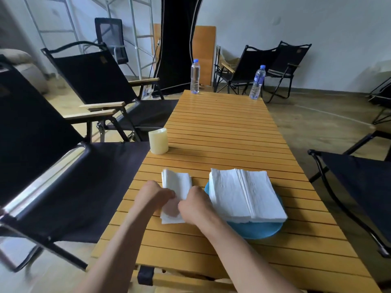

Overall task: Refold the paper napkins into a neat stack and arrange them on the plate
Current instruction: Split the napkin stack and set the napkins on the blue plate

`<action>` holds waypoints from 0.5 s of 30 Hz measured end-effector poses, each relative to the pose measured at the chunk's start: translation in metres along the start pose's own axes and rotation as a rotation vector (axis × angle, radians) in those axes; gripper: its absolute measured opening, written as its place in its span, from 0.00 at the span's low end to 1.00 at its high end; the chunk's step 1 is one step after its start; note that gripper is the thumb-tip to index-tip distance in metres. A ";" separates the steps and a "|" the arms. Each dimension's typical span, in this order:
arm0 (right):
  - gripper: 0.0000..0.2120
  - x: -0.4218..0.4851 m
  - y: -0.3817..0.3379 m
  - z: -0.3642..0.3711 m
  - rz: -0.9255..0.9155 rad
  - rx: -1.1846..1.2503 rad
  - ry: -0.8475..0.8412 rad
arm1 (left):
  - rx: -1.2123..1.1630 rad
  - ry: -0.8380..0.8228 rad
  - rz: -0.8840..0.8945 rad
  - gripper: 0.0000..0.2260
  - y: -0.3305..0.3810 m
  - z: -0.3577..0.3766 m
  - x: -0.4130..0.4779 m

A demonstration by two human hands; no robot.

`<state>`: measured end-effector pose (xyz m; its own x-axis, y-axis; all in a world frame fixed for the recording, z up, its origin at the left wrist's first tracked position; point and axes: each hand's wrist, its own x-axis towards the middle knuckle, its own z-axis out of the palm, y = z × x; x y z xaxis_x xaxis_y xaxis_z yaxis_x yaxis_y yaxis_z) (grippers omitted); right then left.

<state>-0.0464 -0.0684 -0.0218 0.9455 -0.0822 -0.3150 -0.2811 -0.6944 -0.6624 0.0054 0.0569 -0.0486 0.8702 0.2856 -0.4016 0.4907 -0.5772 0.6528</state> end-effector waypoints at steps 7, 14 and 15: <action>0.17 0.011 0.002 0.006 0.134 0.506 -0.061 | 0.149 0.030 -0.056 0.16 0.005 -0.009 -0.005; 0.29 0.019 0.005 0.014 0.196 0.785 -0.093 | 0.065 -0.074 -0.087 0.13 0.007 -0.023 -0.022; 0.30 0.020 0.005 0.012 0.199 0.824 -0.097 | 0.030 -0.091 -0.059 0.12 0.008 -0.026 -0.025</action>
<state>-0.0309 -0.0653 -0.0398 0.8580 -0.0600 -0.5101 -0.5060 0.0714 -0.8595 -0.0113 0.0653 -0.0163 0.8313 0.2501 -0.4964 0.5384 -0.5842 0.6073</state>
